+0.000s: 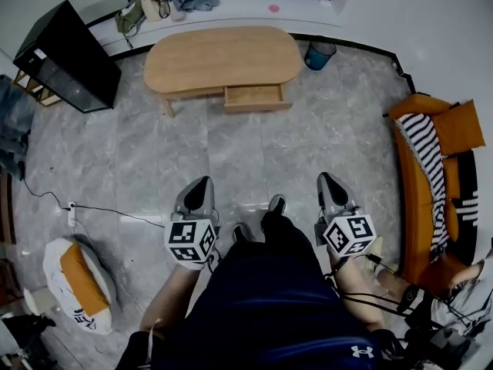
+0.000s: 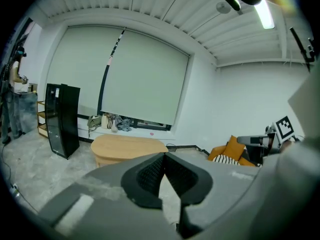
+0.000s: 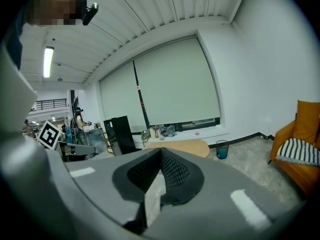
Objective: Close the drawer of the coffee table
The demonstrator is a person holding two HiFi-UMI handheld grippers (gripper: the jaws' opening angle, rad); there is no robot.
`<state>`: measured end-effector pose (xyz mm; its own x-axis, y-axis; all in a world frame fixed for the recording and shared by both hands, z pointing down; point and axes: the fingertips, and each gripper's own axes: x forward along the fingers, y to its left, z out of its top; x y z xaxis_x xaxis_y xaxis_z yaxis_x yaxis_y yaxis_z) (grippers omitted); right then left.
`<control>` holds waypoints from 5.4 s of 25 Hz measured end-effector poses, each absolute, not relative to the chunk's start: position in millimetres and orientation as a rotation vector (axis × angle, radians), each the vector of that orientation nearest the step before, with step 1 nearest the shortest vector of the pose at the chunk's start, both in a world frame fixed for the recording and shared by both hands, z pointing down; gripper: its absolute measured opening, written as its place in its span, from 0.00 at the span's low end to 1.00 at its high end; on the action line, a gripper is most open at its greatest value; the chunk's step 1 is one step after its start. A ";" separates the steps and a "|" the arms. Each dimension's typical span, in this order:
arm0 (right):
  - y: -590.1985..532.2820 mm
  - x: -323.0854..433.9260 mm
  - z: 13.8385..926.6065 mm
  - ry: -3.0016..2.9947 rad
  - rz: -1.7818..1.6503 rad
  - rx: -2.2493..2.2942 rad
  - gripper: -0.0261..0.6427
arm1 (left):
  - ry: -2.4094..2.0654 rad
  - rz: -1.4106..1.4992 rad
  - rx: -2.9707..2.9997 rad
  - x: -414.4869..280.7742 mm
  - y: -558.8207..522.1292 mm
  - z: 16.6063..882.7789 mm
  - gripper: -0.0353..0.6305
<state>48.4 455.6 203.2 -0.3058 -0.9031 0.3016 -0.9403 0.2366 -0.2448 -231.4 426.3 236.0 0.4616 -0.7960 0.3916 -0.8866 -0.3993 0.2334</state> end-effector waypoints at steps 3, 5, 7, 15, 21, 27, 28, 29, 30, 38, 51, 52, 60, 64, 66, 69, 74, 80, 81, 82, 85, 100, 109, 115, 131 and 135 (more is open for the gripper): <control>437.8 53.2 211.4 -2.397 0.612 1.782 0.04 | -1.400 0.311 2.297 -224.8 411.5 242.1 0.06; 421.3 56.5 216.6 -2.404 0.634 1.771 0.04 | -1.398 0.318 2.285 -219.6 398.7 244.9 0.06; 403.9 62.1 222.1 -2.418 0.657 1.765 0.04 | -1.405 0.330 2.278 -212.7 385.6 246.6 0.06; 320.1 106.6 229.2 -2.496 0.709 1.718 0.04 | -1.468 0.361 2.282 -163.6 314.7 231.6 0.06; 268.9 138.7 227.2 -2.530 0.731 1.694 0.04 | -1.512 0.370 2.271 -131.4 272.2 220.7 0.06; 241.0 163.8 233.3 -2.536 0.749 1.669 0.04 | -1.561 0.367 2.241 -114.8 247.5 220.8 0.06; 237.7 166.8 234.5 -2.533 0.750 1.666 0.04 | -1.564 0.364 2.236 -112.5 244.5 221.5 0.06; 234.4 169.2 236.3 -2.529 0.753 1.662 0.04 | -1.565 0.364 2.232 -110.5 241.7 222.8 0.06; 231.4 170.7 238.5 -2.525 0.757 1.658 0.04 | -1.566 0.364 2.226 -109.1 239.2 224.6 0.06; 201.9 163.2 249.0 -2.498 0.766 1.642 0.04 | -1.573 0.366 2.185 -120.0 208.7 240.8 0.06; 84.4 135.6 246.0 -2.419 0.727 1.740 0.04 | -1.491 0.335 2.246 -148.2 62.3 244.6 0.06; 73.1 132.5 245.1 -2.417 0.725 1.745 0.04 | -1.488 0.333 2.253 -150.8 49.0 243.6 0.06; -0.7 111.1 240.6 -2.361 0.710 1.814 0.04 | -1.415 0.351 2.298 -169.6 -39.3 245.6 0.06; -21.1 113.9 244.5 -2.312 0.703 1.839 0.04 | -1.366 0.381 2.318 -167.4 -66.3 255.0 0.06; -32.4 117.6 249.4 -2.289 0.707 1.841 0.04 | -1.344 0.402 2.323 -164.7 -78.0 261.7 0.06; -52.9 125.0 264.0 -2.268 0.720 1.823 0.04 | -1.327 0.438 2.327 -157.4 -97.3 277.8 0.06; -78.1 138.7 315.8 -2.231 0.796 1.754 0.04 | -1.327 0.571 2.373 -140.3 -112.9 325.3 0.06; -97.1 162.6 392.9 -2.212 0.835 1.632 0.04 | -1.297 0.755 2.398 -123.6 -108.2 412.6 0.06; -97.9 165.7 406.5 -2.219 0.843 1.599 0.04 | -1.271 0.781 2.381 -120.6 -104.0 429.9 0.06; -98.4 167.3 420.2 -2.230 0.850 1.561 0.04 | -1.242 0.805 2.364 -118.4 -99.8 447.1 0.06; -97.2 170.7 467.3 -2.216 0.857 1.472 0.04 | -1.170 0.894 2.329 -117.5 -90.7 497.8 0.06; -84.2 196.0 670.0 -2.008 0.970 1.385 0.05 | -1.108 1.170 2.117 -165.8 -80.5 695.2 0.14; -60.4 201.6 766.7 -1.990 0.908 1.174 0.38 | -1.033 1.266 2.004 -178.8 -63.9 801.4 0.36; -46.1 210.0 855.4 -1.939 0.909 1.090 0.44 | -0.986 1.348 1.958 -183.2 -54.9 880.4 0.44; -33.1 195.5 885.3 -1.897 0.806 1.032 0.38 | -1.009 1.277 1.925 -180.8 -47.9 897.1 0.43; -39.4 194.2 887.4 -1.886 0.809 1.049 0.34 | -1.047 1.215 1.911 -178.4 -55.3 894.1 0.34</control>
<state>194.2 -39.4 887.4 -0.3234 -0.3614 0.8745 -0.8827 0.4483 -0.1412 -178.4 -55.3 894.1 0.2569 -0.2848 0.9235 -0.8715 -0.4813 0.0940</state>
